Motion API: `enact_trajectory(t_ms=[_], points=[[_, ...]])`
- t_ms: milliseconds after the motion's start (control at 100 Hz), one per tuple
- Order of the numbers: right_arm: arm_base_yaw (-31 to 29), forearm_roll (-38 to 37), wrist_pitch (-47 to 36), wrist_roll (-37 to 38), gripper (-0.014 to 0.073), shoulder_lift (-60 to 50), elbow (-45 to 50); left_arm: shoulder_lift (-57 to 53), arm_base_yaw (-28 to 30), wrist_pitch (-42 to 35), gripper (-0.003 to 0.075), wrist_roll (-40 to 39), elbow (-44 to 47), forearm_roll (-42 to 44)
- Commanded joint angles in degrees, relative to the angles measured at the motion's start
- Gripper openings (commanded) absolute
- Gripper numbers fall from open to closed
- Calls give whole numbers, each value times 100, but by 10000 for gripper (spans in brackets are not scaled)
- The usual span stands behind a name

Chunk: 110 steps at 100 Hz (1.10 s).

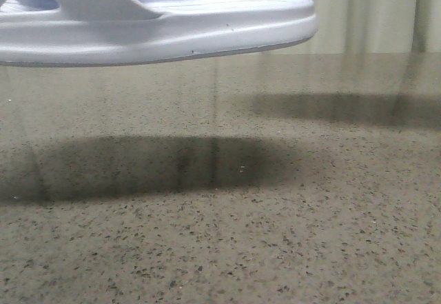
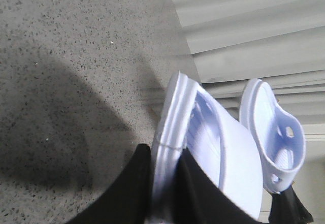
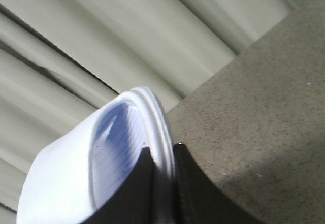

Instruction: Insert blue slippers together front up

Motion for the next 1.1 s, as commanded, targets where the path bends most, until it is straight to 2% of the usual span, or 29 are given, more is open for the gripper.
enact_trajectory(t_ms=[0,260,540,1090], points=[[-14,-10,115,-56,-107,-213,-370,-2,10,-13,16,2,-162,-342],[-14,376,1415,-56,-107,-342,-538,-2,10,-13,16,2,-162,-390],[-14,578,2102,-56,-107,-342,-538,-2,10,-13,16,2,-162,-488],[-14,854,2503,-78,-107,-308,-538,27,10,231,16,2,-162,-582]])
